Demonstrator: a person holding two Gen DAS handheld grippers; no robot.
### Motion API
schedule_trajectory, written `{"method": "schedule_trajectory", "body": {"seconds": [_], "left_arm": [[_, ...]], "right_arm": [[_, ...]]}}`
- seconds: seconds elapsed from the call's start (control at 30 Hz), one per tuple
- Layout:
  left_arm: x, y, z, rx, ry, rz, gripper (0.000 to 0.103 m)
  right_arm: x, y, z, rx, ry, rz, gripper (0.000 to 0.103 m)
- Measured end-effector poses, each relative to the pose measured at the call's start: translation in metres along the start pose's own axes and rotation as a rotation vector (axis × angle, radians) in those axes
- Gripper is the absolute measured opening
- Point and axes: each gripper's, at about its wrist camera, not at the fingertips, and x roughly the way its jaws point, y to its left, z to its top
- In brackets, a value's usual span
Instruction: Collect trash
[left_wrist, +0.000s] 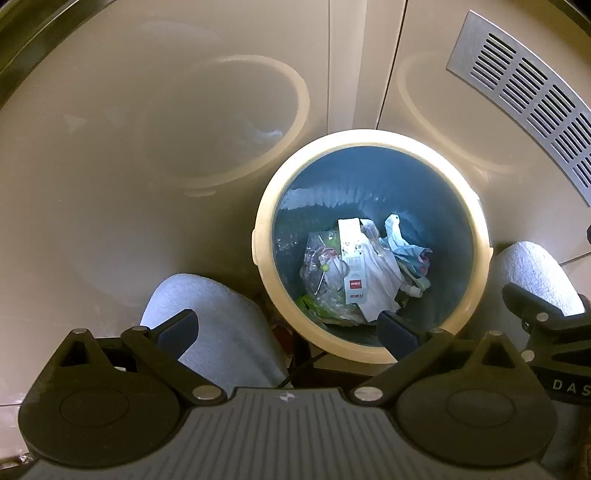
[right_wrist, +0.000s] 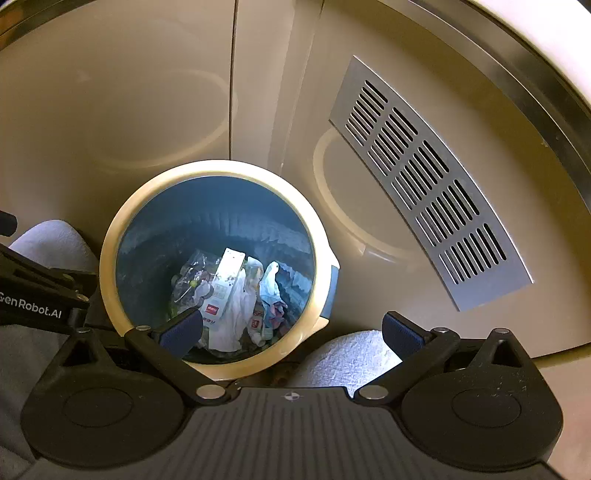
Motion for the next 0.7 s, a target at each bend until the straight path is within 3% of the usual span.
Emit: {"method": "schedule_trajectory", "body": {"seconds": [0.7], "left_arm": [[-0.0062,0.0005,-0.0017,0.008,-0.020,0.011,0.103]], "right_arm": [[-0.0020,-0.0002,-0.0012,0.001,-0.006,0.002,0.103]]}}
